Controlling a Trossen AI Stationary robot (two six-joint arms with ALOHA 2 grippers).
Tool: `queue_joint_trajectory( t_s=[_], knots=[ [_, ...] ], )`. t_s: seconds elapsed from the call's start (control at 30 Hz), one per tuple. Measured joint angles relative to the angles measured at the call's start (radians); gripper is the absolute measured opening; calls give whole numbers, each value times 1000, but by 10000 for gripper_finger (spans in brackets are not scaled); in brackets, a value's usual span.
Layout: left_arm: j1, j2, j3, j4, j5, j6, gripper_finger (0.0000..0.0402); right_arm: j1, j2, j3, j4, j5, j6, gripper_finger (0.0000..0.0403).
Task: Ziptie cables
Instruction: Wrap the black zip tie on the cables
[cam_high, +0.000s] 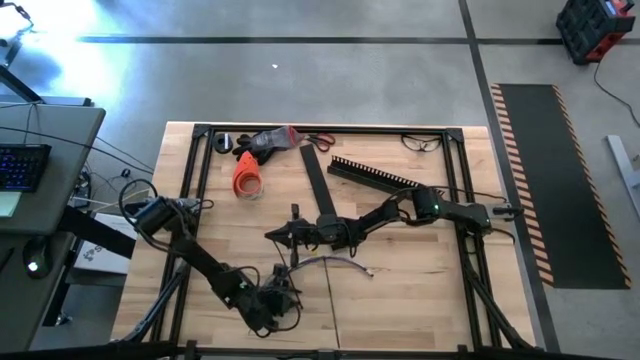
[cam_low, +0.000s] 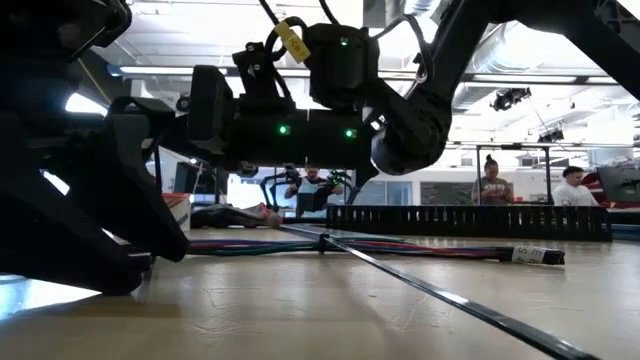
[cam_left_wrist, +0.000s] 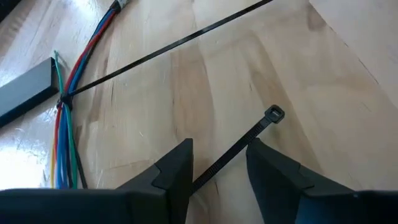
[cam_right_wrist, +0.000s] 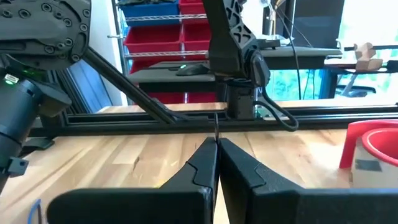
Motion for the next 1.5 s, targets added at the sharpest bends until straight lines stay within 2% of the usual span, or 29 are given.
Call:
queue_joint_trajectory(
  t_s=[0.17, 0.37, 0.4, 0.5, 0.67, 0.83, 0.93, 1.07, 1.23, 1.37, 1.5],
  knots=[
    [0, 54, 1, 81, -25, -52, 98, 0, 0, 0, 10, 3, -1, 0],
    [-10, 66, 1, 111, -75, -92, 13, 2, 0, 0, 4, 4, 2, 0],
    [-17, 67, 1, 101, -119, -118, 7, 2, 0, 0, 4, 5, 0, 0],
    [-61, 62, -5, 19, -334, -259, 2, 2, 0, 0, -4, 5, -1, 0],
    [-172, 10, -52, -91, -593, -606, 0, 2, 0, 0, -6, 5, -18, 0],
    [-269, 3, -112, -99, -797, -867, 0, 10, 0, 0, -3, 6, -37, 0],
    [-304, 3, -135, -99, -866, -971, 0, 22, 0, 0, -6, 10, -100, 0],
    [-326, 3, -171, -97, -935, -1126, 0, 51, 0, 1, -32, 61, -198, 0],
    [-314, 1, -217, -94, -939, -1311, 0, 86, 0, 57, -173, 141, -327, 0],
    [-307, -8, -231, -93, -931, -1334, 0, 102, 0, 143, -356, 149, -396, 0],
    [-304, -19, -232, -93, -905, -1329, 0, 94, 0, 207, -514, 125, -368, 0]
  ],
)
